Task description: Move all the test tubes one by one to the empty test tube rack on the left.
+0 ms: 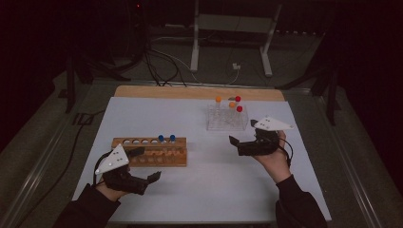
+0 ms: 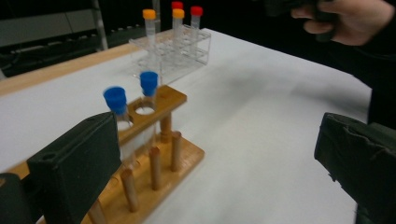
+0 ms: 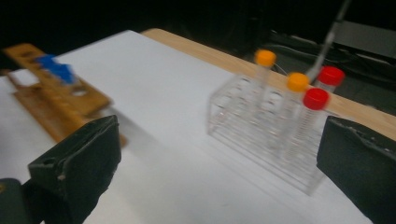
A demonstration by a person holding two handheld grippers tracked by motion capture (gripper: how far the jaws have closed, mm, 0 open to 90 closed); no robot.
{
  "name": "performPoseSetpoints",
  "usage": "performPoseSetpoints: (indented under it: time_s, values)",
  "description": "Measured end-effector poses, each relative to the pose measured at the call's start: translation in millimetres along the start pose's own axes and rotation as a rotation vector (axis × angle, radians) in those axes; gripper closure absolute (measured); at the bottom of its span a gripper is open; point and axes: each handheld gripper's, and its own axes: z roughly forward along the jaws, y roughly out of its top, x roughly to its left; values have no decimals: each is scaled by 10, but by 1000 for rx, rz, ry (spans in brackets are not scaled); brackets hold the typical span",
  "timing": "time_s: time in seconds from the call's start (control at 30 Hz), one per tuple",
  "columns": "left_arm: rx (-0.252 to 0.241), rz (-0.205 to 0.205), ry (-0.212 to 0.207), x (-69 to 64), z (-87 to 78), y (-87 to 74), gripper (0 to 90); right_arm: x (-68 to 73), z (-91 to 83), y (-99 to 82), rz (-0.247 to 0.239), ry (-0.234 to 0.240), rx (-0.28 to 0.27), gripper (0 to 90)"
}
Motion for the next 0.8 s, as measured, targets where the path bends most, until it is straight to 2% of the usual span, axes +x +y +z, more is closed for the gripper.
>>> performPoseSetpoints:
  time_s: [0.2, 0.27, 0.3, 0.37, 0.4, 0.53, 0.8]
  values:
    - [12, 0, 5, -7, -10, -77, 12, -210, 222, -28, 34, -59, 37, 58]
    - [16, 0, 2, -6, -7, -90, 12, -271, 300, -48, 47, -70, 52, 127]
    - [18, 7, 13, -6, -6, -95, 12, -300, 337, -58, 57, -83, 56, 147]
    - [15, 2, 6, 2, -2, -102, 12, -350, 419, -76, 63, -102, 76, 159]
    - [14, 5, 16, 3, 1, -105, 12, -374, 453, -85, 68, -103, 82, 184]
    - [15, 3, 11, 10, 7, -107, 12, -455, 572, -102, 87, -116, 111, 310]
    - [6, 0, 13, 15, -20, -97, 12, -566, 754, -162, 130, -149, 130, 455]
